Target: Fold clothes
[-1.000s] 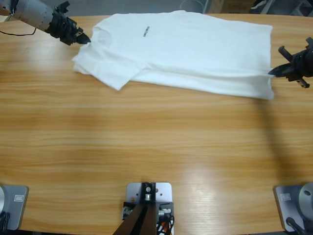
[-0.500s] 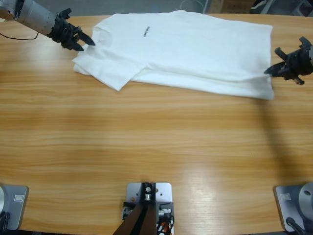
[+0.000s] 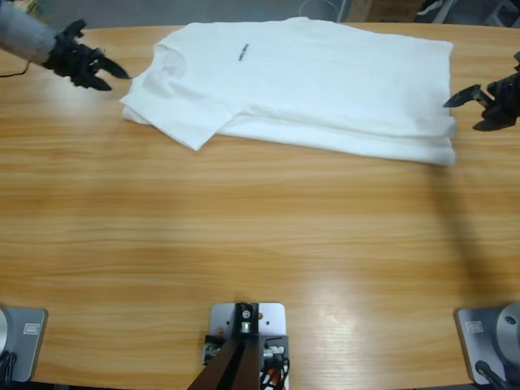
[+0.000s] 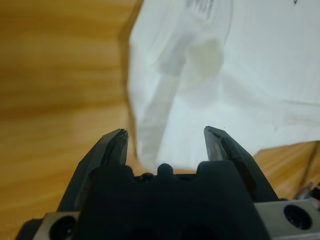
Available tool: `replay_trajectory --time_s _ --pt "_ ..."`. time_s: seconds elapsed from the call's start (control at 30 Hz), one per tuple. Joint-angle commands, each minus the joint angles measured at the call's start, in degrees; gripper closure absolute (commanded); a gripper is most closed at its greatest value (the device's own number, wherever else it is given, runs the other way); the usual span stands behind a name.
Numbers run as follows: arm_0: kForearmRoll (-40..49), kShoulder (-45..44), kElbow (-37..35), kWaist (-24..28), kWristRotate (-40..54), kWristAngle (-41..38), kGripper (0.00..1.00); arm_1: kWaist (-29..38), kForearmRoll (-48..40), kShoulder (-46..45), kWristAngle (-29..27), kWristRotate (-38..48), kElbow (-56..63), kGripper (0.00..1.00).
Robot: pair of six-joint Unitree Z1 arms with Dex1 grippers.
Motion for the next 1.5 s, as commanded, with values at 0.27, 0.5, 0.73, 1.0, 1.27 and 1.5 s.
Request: replay_trajectory --time_s 0.27,0.5,0.73,1.0,1.27,1.5 --pt "-5.63 -9.27 20.28 0.45 -2.15 -2.05 0.416 -1.09 4.77 -11.50 3.21 -2.01 7.15 0.000" --pt "-25.23 -11.22 31.55 -0.43 -6.12 -4.24 0.414 -1.09 6.14 -11.48 4.19 -3.05 6.71 0.000" --pt "-34.68 -5.89 31.17 -1.53 -9.34 -7.97 0.414 -1.09 6.65 -10.23 4.16 -3.14 6.27 0.000" --pt "-37.67 -2.89 31.50 -3.66 -12.73 -7.43 0.414 -1.09 6.84 -9.84 3.97 -3.14 6.27 0.000" --pt "-37.65 -2.84 31.69 -3.13 -12.73 -6.93 0.435 -1.09 6.84 -9.63 3.95 -3.14 6.27 0.000" --pt "-37.58 -3.24 31.83 0.08 -12.38 -4.86 0.512 -1.09 6.93 -9.69 4.11 -3.14 6.27 0.000"
